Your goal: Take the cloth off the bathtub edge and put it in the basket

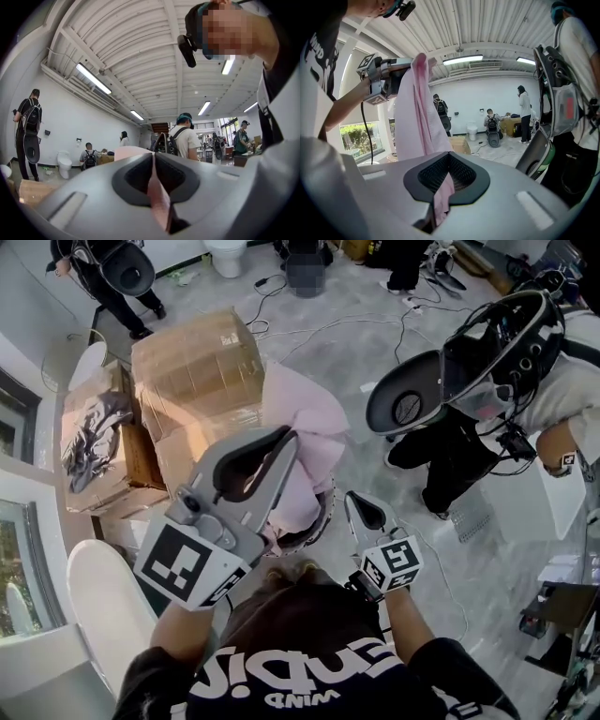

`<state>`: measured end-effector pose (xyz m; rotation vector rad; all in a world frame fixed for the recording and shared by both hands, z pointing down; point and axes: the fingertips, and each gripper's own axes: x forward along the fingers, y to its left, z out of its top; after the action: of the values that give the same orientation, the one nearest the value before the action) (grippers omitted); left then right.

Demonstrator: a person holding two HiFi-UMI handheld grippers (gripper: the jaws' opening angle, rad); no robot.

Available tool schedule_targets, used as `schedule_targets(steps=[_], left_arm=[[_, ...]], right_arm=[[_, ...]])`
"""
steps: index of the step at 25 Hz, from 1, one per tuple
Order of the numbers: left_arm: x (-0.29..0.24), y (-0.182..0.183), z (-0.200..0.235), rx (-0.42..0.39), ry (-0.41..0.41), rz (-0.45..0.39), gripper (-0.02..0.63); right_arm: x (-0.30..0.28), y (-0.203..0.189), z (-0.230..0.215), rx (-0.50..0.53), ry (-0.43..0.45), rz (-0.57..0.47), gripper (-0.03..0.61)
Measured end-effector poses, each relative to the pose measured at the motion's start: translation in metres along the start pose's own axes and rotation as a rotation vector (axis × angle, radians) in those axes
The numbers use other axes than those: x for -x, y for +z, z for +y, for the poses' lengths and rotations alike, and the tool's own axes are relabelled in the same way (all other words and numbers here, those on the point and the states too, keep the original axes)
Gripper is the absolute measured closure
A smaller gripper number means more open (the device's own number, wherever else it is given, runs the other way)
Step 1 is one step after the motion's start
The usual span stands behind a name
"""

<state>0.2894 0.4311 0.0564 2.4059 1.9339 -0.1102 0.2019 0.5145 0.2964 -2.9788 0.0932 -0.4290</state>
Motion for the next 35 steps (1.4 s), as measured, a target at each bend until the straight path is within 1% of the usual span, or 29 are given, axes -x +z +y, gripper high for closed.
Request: schedule_targets(steps=[11,16,20,23,28,31,35], left_arm=[[0.017,-0.082,-0.006,0.095,0.005,0.099,0.598],[0.028,-0.121,-0.006,0.137,0.027,0.144,0.598],[0.033,-0.154,-0.003,0.141,0.033,0.165,0.598],[0.038,-0.180,-0.002,0.161,0.045,0.186,0.598],[0.046,-0.228,0.003,0.203,0.080,0.222,0.598],[0.053,-0.262,0.007,0.225,0.102,0.250,0.598],[0.061,-0.309,0.013,0.248,0.127,0.282,0.598]], right_arm=[[-0.009,-0.031,0.009,0.006,0.036,0.030,0.569],[-0.009,-0.046,0.012,-0.003,0.049,0.052,0.569],[-0.017,-0.060,0.020,0.013,0.100,0.077,0.569],[-0.025,-0.066,0.023,0.028,0.130,0.082,0.569],[-0.039,-0.077,0.018,0.038,0.125,0.074,0.569],[-0.049,-0.099,0.017,0.037,0.134,0.097,0.569],[-0.060,-0.134,0.017,0.010,0.135,0.123,0.569]])
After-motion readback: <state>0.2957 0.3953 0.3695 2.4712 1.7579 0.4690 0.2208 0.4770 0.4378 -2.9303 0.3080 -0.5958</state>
